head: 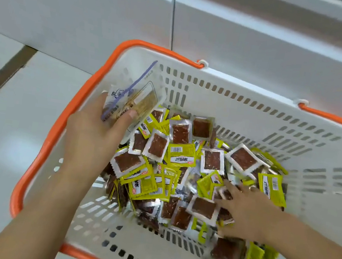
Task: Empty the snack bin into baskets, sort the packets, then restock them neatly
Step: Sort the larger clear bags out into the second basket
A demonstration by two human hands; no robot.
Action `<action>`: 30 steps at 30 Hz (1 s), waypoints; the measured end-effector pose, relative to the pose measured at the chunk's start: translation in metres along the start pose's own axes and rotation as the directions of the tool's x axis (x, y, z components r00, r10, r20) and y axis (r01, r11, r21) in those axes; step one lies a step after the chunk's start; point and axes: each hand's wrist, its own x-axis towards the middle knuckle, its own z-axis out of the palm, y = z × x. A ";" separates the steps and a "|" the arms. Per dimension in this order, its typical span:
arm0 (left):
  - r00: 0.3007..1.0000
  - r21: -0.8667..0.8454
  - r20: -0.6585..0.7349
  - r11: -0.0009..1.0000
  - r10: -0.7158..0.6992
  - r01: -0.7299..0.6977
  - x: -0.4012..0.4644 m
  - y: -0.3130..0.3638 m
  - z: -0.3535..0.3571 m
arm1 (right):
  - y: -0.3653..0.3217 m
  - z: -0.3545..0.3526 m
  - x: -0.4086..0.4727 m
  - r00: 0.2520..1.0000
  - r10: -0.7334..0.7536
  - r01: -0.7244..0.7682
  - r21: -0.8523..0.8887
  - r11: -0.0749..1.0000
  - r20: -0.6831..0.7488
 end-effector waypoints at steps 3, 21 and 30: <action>0.999 -0.047 -0.033 0.999 -0.009 0.008 -0.001 0.004 -0.001 | -0.004 -0.027 -0.012 0.994 -0.030 0.039 0.083 0.996 -0.105; 0.995 -0.127 -0.072 0.990 -0.070 0.061 0.000 0.003 0.001 | -0.053 -0.080 0.073 0.905 0.010 0.024 0.075 0.997 -0.425; 0.997 -0.076 -0.022 0.995 -0.068 0.066 0.001 0.001 0.000 | 0.015 -0.006 0.009 0.946 0.193 -0.192 0.029 0.981 -0.261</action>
